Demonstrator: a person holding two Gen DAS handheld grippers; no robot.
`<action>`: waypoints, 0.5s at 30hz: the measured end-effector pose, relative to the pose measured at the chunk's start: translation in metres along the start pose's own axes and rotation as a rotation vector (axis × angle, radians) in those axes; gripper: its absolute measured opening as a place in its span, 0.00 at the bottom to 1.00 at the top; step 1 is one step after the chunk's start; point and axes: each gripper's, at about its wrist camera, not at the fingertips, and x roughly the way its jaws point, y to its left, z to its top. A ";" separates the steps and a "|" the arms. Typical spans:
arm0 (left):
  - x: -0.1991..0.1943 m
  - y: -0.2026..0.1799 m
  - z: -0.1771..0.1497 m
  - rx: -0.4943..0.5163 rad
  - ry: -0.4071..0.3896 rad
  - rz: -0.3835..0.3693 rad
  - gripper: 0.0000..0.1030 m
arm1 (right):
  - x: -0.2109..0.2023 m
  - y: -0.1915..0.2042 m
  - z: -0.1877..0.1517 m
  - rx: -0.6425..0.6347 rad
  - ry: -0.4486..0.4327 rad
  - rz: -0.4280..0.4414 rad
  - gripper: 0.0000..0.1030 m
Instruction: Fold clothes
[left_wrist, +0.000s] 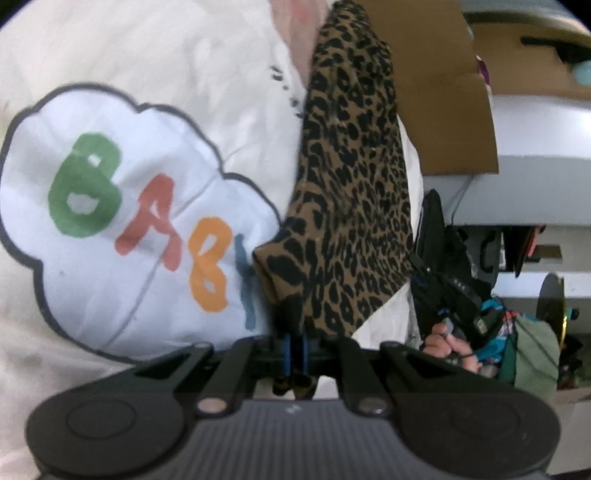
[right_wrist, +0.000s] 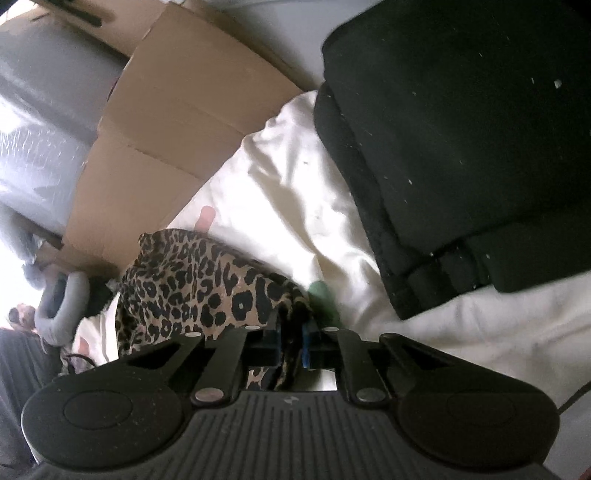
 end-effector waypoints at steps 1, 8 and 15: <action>-0.003 -0.002 0.001 0.007 0.001 0.005 0.06 | -0.001 0.002 0.001 -0.004 0.001 -0.007 0.08; -0.028 -0.017 0.011 0.041 -0.002 0.029 0.05 | -0.019 0.019 0.001 0.014 0.004 -0.003 0.07; -0.062 -0.028 0.022 0.090 -0.002 0.068 0.05 | -0.033 0.026 -0.010 0.073 0.049 0.015 0.07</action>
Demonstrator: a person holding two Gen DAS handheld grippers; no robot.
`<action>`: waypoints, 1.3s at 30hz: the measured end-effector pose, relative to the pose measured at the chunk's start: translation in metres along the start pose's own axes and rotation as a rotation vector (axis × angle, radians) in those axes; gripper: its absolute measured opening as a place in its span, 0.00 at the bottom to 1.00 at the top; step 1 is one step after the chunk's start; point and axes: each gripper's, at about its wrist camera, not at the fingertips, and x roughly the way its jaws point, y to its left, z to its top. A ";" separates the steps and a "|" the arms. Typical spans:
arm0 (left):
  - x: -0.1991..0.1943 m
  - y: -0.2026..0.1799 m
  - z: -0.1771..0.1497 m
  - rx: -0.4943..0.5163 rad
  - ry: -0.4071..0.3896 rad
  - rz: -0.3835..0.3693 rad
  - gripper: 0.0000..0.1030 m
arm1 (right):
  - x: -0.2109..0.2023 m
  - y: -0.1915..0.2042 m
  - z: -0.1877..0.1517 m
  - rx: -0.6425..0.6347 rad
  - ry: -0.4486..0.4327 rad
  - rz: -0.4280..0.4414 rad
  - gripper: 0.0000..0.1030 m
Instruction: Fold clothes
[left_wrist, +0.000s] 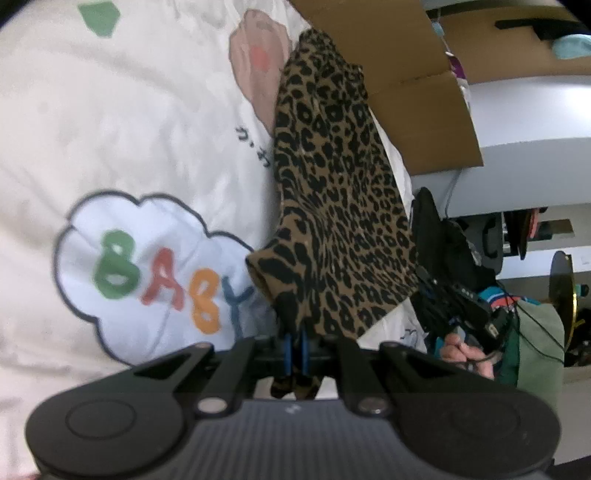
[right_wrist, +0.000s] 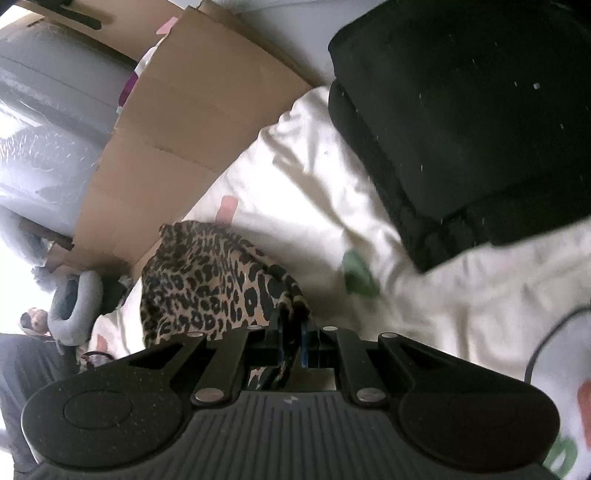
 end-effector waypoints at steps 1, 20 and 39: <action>-0.005 0.000 0.002 0.001 -0.002 0.007 0.05 | -0.002 0.002 -0.003 0.003 0.007 0.003 0.07; -0.023 0.026 0.019 0.034 0.040 0.089 0.05 | -0.010 0.003 -0.055 0.012 0.144 -0.004 0.07; -0.002 0.059 0.013 -0.010 0.054 0.091 0.06 | 0.003 -0.025 -0.043 -0.043 0.241 0.052 0.43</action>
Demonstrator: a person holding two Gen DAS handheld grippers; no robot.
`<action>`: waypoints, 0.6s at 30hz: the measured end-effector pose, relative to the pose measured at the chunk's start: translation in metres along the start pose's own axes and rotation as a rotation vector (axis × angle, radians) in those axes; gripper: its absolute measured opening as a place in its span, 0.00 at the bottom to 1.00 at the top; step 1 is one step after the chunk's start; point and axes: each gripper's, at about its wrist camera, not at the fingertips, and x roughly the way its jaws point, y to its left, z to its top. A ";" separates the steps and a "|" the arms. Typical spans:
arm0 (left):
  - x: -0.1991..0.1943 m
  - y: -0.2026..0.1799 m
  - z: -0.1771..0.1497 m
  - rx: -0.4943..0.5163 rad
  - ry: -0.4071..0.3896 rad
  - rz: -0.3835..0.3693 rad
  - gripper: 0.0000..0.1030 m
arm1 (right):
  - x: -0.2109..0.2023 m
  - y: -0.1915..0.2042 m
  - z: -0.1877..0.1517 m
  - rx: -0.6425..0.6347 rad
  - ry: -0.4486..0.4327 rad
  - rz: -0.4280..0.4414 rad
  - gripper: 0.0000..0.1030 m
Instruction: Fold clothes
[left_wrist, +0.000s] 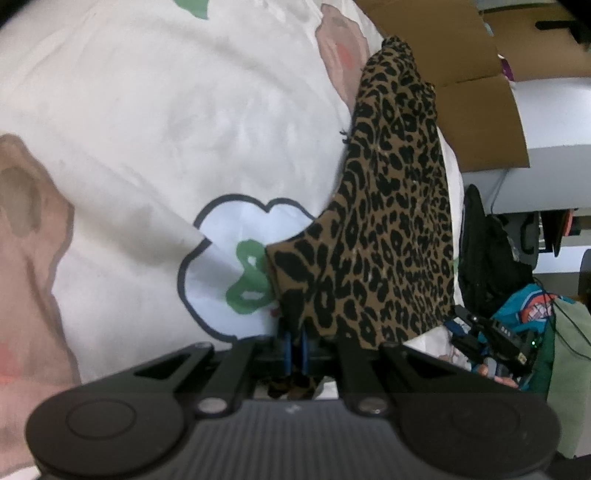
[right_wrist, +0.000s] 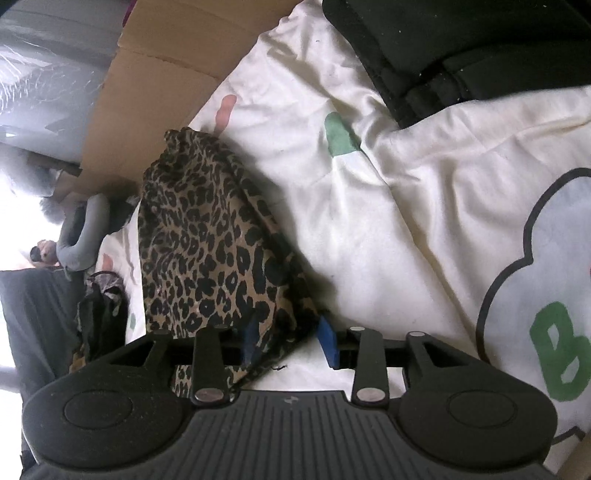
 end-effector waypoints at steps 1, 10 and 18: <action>0.000 0.000 -0.001 0.000 0.001 -0.002 0.06 | -0.001 0.000 0.001 -0.008 -0.002 0.000 0.43; 0.003 -0.001 0.000 -0.009 0.009 0.001 0.06 | 0.014 0.006 0.021 -0.178 0.065 0.002 0.46; 0.005 -0.001 0.003 -0.013 0.015 0.005 0.06 | 0.044 0.016 0.040 -0.272 0.210 0.070 0.45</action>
